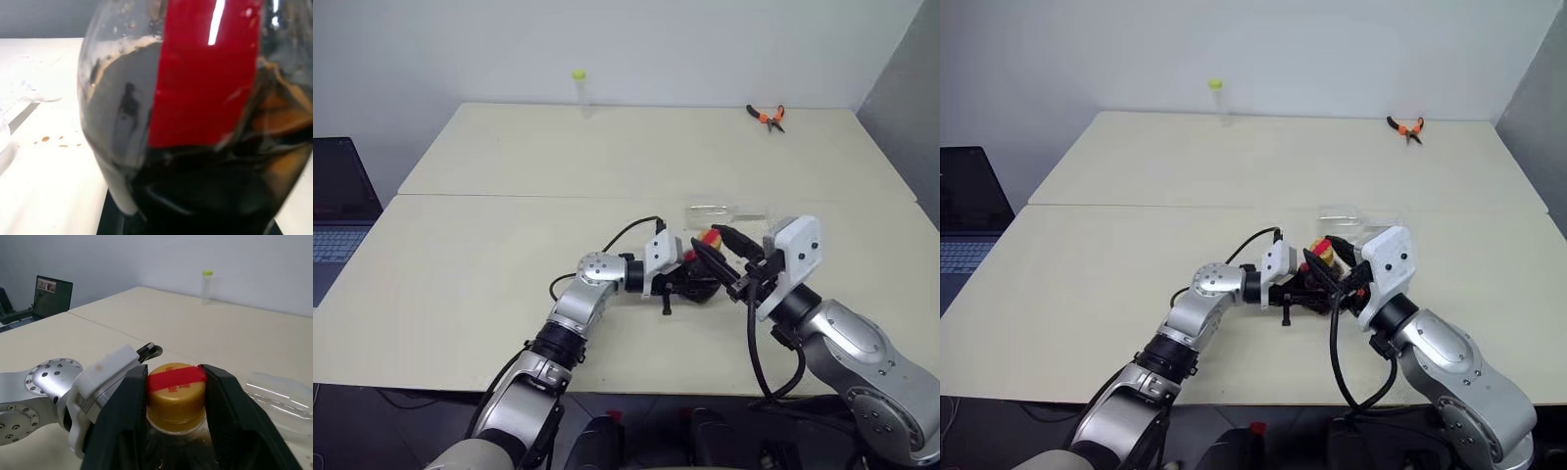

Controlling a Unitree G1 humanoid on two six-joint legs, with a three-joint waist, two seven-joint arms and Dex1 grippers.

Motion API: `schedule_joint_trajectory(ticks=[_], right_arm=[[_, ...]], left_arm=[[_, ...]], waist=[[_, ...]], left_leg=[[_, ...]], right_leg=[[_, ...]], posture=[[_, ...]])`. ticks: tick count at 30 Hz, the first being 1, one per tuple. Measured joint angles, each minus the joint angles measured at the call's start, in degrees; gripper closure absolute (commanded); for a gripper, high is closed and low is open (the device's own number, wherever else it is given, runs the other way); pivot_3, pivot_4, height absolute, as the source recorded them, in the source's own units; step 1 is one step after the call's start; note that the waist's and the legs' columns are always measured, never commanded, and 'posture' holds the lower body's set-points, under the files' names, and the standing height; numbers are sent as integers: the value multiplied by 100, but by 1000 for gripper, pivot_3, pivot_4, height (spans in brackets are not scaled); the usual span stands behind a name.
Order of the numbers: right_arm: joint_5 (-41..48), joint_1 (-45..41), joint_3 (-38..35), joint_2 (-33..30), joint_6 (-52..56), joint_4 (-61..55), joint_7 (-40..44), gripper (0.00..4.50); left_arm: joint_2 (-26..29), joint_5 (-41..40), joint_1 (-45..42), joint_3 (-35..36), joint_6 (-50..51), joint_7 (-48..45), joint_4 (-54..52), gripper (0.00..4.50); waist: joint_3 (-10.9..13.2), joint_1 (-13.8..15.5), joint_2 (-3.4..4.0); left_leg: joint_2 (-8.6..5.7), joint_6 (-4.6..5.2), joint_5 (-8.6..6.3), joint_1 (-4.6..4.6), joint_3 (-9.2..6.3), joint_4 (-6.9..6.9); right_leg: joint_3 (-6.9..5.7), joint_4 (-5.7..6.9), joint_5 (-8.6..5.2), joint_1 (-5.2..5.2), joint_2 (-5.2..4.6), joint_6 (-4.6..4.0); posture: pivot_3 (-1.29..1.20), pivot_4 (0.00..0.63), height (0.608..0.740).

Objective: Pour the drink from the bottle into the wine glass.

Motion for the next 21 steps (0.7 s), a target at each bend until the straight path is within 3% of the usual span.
schedule_joint_trajectory(ticks=[5, 7, 10, 12, 14, 18, 21], right_arm=[[55, 7, -155, -322, -74, 41, 405, 3250], [257, -150, -352, -772, -204, 268, 993, 3250], [602, -824, -483, -1659, -423, 1040, 2399, 3250], [685, -1542, -246, -2445, -660, 1817, 3733, 3250], [670, -1966, 7, -2795, -901, 2380, 4621, 3250], [534, -2608, 609, -2880, -1201, 3385, 5675, 3250], [481, -2934, 788, -2821, -1143, 3684, 5922, 3250]], left_arm=[[-1, 2, 0, -38, 0, -33, -14, 3761], [23, -9, 14, -58, 30, -78, -107, 3761], [166, -76, 60, -61, 114, -198, -397, 3762], [259, -107, 193, -106, 319, -284, -721, 3762], [306, -123, 301, -158, 507, -303, -962, 3762], [479, -127, 479, -226, 783, -358, -1221, 3762], [519, -155, 514, -197, 889, -330, -1309, 3762]], waist=[[0, 0, 0], [1, -1, 0], [2, -20, 2], [7, -49, 11], [9, -32, 8], [10, -30, 8], [10, -11, 8]], left_leg=[[-1, 0, 0, 0, 1, 0], [-2, 2, -1, 0, 4, 1], [0, 3, -1, 8, 8, 0], [2, 4, -2, 13, 17, -4], [9, 4, -2, 8, 4, -6], [4, 4, -1, 4, 12, -3], [4, 3, -1, 0, 6, 0]], right_leg=[[0, -1, 0, 1, 0, 0], [1, -1, 0, 2, 0, 0], [2, -1, 0, 7, 4, 0], [9, 0, 0, 6, 7, 0], [-5, -6, 0, 7, 11, -1], [4, -4, 0, 3, 2, -1], [0, -6, 0, 2, -3, -1]], posture=[[0, 150, 740], [0, 150, 740], [0, 150, 740], [0, 150, 740], [0, 150, 740], [0, 150, 740], [0, 150, 740]])
